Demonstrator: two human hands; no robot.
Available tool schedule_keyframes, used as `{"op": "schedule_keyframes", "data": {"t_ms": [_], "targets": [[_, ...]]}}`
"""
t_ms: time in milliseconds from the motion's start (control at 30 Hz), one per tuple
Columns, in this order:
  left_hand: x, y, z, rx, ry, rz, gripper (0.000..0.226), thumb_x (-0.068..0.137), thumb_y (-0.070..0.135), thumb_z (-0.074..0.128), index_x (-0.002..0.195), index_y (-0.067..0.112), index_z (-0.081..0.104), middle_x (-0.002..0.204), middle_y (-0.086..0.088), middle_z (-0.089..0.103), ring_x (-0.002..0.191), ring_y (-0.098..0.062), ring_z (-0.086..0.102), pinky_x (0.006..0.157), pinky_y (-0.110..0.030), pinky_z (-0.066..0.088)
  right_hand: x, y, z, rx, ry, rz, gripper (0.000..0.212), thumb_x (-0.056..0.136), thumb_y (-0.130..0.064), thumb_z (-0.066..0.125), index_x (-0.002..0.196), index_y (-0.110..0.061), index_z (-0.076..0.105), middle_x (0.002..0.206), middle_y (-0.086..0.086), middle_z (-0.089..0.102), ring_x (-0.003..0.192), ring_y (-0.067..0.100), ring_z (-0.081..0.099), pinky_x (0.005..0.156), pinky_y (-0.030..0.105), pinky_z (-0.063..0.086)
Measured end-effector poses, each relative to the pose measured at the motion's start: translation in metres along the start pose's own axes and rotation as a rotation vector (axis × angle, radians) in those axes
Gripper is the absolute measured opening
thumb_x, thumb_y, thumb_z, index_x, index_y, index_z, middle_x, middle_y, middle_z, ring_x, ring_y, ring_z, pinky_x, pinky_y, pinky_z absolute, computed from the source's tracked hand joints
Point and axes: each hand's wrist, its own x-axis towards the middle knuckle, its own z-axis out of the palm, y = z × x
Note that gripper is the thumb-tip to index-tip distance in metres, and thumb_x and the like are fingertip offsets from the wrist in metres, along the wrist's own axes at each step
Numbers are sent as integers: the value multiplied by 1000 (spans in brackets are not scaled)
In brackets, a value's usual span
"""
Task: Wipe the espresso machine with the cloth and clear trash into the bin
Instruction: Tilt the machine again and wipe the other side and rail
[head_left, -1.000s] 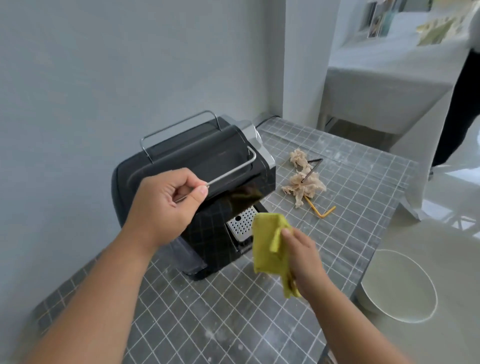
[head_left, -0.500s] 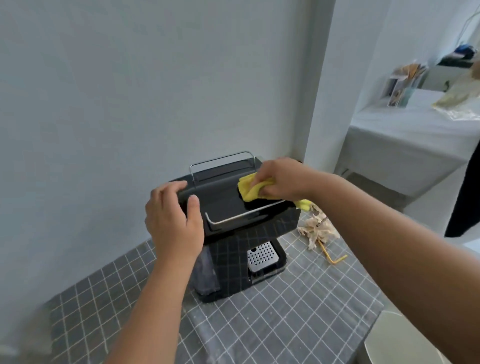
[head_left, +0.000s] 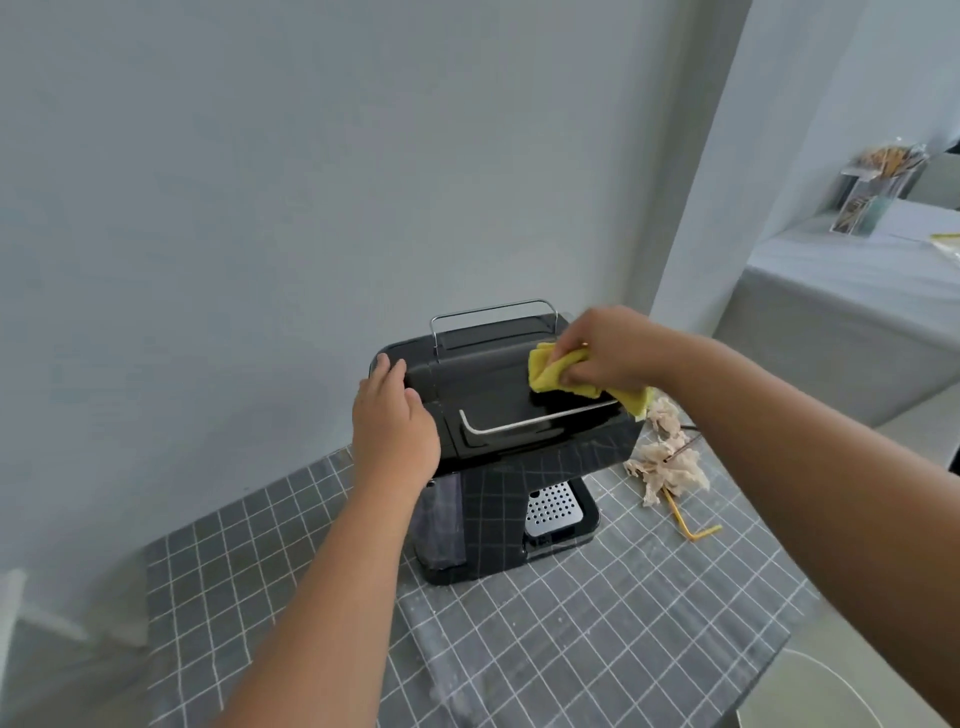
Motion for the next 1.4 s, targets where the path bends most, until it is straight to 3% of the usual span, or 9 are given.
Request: {"op": "schedule_keyframes", "data": {"t_ms": [133, 267, 467, 667, 900, 1067, 1167, 1267, 1400], "targets": [[1, -5, 0, -111, 9, 4, 46, 102, 11, 26, 147, 12, 36, 157, 2, 26, 146, -16, 17, 120, -37, 15, 21, -61, 34, 64, 23, -171, 21, 81, -36, 66, 102, -37, 73, 94, -8, 70, 88, 14, 61, 81, 33, 52], [-9, -5, -7, -552, 71, -101, 44, 101, 6, 30, 138, 20, 51, 145, 13, 42, 137, -4, 34, 114, -23, 25, 32, -88, 47, 82, 7, -245, 20, 83, -41, 64, 102, -43, 72, 94, -9, 67, 86, 13, 61, 80, 38, 54], [-18, -5, -6, -695, 99, -156, 46, 102, 9, 30, 145, 22, 40, 151, 14, 34, 138, 0, 29, 117, -28, 25, 40, -96, 42, 18, 145, -217, 22, 87, -31, 59, 104, -38, 71, 75, -13, 58, 85, 14, 61, 77, 36, 54], [-19, -9, -7, -528, 41, -73, 47, 104, 12, 26, 149, 21, 31, 157, 11, 22, 143, 0, 17, 117, -21, 15, 24, -84, 24, -16, -137, -221, 27, 83, -23, 61, 103, -38, 73, 90, -9, 70, 79, 11, 65, 81, 31, 54], [-14, -14, -8, -431, 19, -50, 45, 105, 14, 25, 149, 17, 29, 160, 7, 16, 145, -4, 13, 113, -15, 11, 33, -99, 33, -100, -99, -344, 29, 90, -20, 57, 103, -43, 70, 96, -11, 56, 92, 16, 58, 85, 31, 46], [-13, -16, -5, -394, 11, -28, 46, 105, 14, 25, 150, 15, 27, 160, 6, 14, 146, -4, 11, 113, -16, 10, 33, -75, 4, -142, -195, -168, 38, 84, -14, 56, 95, -46, 72, 98, -8, 69, 80, 15, 69, 83, 32, 55], [-13, -15, -4, -401, 18, -30, 45, 104, 14, 26, 149, 15, 29, 160, 6, 16, 145, -4, 12, 111, -14, 10, 33, -78, 18, -80, -77, -214, 31, 86, -21, 61, 99, -47, 71, 96, -10, 65, 85, 14, 66, 86, 30, 50], [-13, -17, -3, -363, 26, -23, 45, 105, 15, 25, 149, 15, 30, 160, 6, 17, 145, -4, 12, 110, -14, 10, 27, -90, 34, -4, -116, -306, 25, 91, -23, 61, 107, -39, 71, 96, -13, 58, 89, 12, 60, 82, 24, 44], [-13, -18, -5, -336, 6, 2, 46, 105, 15, 25, 150, 14, 28, 160, 5, 15, 146, -6, 11, 113, -17, 10, 29, -73, 6, -91, -202, -147, 32, 87, -16, 61, 98, -44, 72, 97, -12, 66, 86, 12, 62, 74, 19, 41]]}}
